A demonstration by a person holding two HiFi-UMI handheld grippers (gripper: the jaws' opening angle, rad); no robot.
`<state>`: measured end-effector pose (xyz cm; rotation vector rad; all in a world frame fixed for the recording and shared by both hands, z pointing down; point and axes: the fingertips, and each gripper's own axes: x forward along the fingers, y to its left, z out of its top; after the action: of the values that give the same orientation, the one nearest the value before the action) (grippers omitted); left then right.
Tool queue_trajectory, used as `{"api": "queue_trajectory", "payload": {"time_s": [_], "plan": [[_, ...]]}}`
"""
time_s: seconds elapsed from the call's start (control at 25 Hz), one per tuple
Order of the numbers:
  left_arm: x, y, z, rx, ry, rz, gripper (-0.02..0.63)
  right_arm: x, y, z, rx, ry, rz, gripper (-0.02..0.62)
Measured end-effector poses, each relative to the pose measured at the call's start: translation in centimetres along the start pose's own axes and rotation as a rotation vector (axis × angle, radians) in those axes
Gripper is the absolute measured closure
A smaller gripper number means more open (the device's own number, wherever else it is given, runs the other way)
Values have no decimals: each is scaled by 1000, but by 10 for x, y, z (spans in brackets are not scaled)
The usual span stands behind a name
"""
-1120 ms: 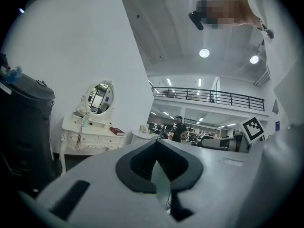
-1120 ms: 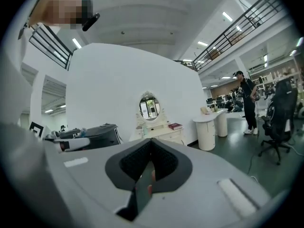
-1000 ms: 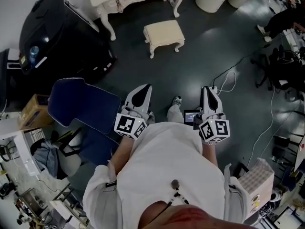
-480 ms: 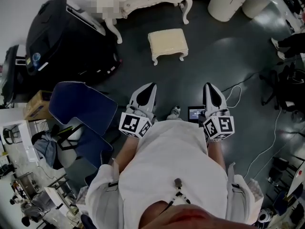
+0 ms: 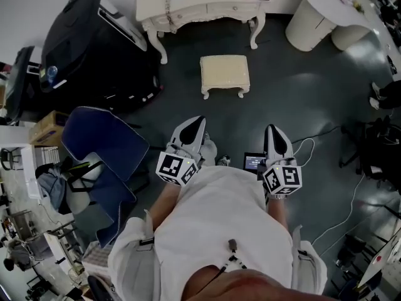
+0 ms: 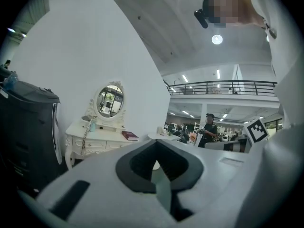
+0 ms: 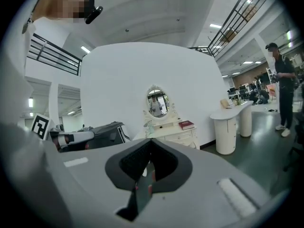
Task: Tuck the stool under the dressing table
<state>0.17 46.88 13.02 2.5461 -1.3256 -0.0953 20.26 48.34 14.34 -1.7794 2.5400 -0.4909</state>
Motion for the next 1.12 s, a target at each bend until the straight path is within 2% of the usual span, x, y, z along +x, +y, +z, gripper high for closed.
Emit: {"api": "queue_trajectory", "payload": {"time_s": [0.12, 0.28, 0.52, 0.64, 0.76, 0.88, 1.12], "plan": [[22, 12, -1, 15, 1, -1, 600, 20, -9, -2, -5, 18, -6, 588], [59, 37, 1, -23, 13, -25, 600, 56, -20, 9, -7, 31, -30, 588], [121, 75, 31, -13, -28, -79, 600, 126, -32, 47, -45, 8, -39, 588], [136, 94, 46, 0, -44, -93, 600, 161, -31, 61, -38, -4, -34, 588], [143, 122, 49, 18, -31, -85, 600, 194, -22, 66, -50, -8, -18, 588], [150, 148, 48, -2, -21, -66, 600, 219, -17, 64, -57, 12, 6, 588], [160, 171, 47, -36, -17, -12, 600, 252, -26, 64, -47, 54, 30, 588]]}}
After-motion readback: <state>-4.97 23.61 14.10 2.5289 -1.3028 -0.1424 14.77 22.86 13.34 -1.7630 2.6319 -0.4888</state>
